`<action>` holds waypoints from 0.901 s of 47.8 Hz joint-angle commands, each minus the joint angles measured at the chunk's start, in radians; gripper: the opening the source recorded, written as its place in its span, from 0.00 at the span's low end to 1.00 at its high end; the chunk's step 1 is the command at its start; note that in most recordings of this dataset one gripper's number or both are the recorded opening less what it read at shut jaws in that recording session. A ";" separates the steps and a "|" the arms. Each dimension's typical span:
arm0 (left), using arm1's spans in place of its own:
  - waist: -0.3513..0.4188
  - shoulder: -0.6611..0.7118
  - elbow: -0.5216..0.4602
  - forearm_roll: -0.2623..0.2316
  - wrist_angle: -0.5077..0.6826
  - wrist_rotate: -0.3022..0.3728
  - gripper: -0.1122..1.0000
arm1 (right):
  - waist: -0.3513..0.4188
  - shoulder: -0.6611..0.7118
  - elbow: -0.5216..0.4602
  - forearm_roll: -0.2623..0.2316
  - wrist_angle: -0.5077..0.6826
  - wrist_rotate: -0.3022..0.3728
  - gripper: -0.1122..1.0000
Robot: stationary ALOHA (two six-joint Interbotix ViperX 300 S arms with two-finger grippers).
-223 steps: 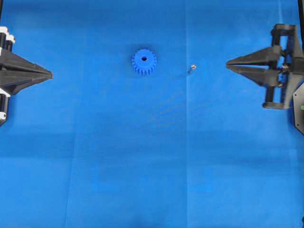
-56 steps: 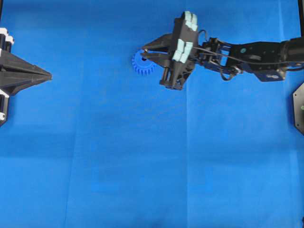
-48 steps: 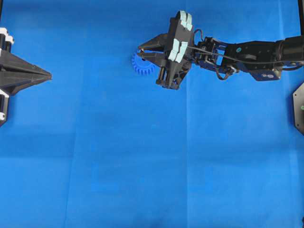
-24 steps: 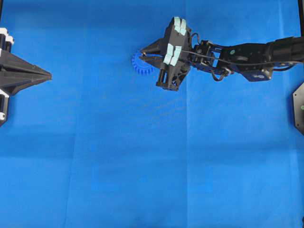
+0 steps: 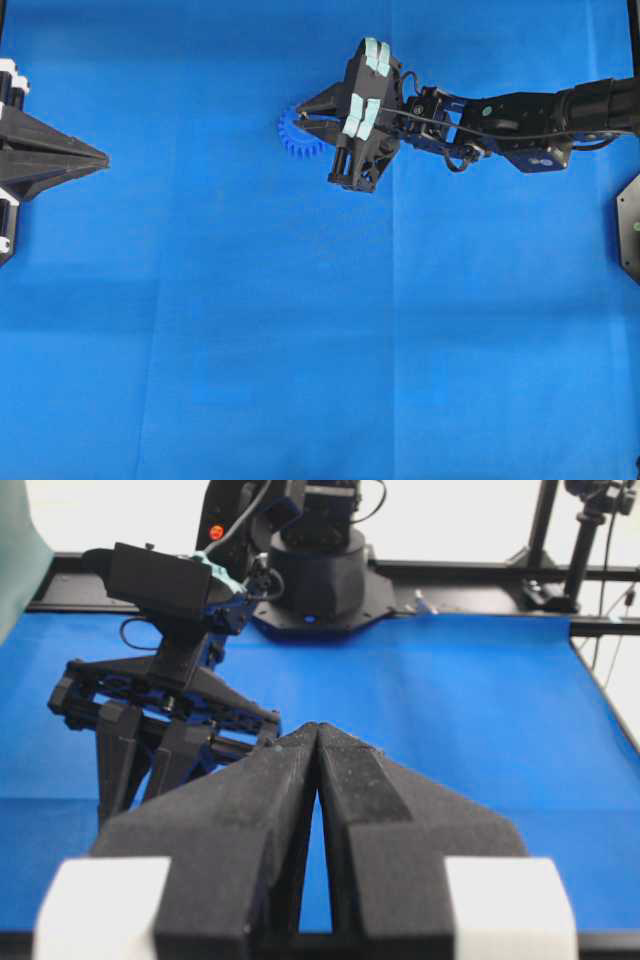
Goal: Insert the shaft placed at a random location into the center hole of the small gear at another random location.
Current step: 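Lower the shaft into the gear's center hole with the right gripper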
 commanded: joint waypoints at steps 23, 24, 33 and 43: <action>-0.002 0.005 -0.011 0.002 -0.003 -0.002 0.10 | 0.002 0.021 -0.026 0.002 -0.008 0.002 0.13; -0.002 0.005 -0.009 0.002 -0.002 -0.002 0.10 | 0.002 0.023 -0.026 0.002 -0.008 0.002 0.13; -0.002 0.005 -0.011 0.002 0.000 -0.002 0.10 | 0.003 0.023 -0.028 0.003 -0.008 0.003 0.14; -0.002 0.005 -0.011 0.002 0.000 -0.002 0.10 | 0.005 0.023 -0.028 0.003 -0.008 0.003 0.32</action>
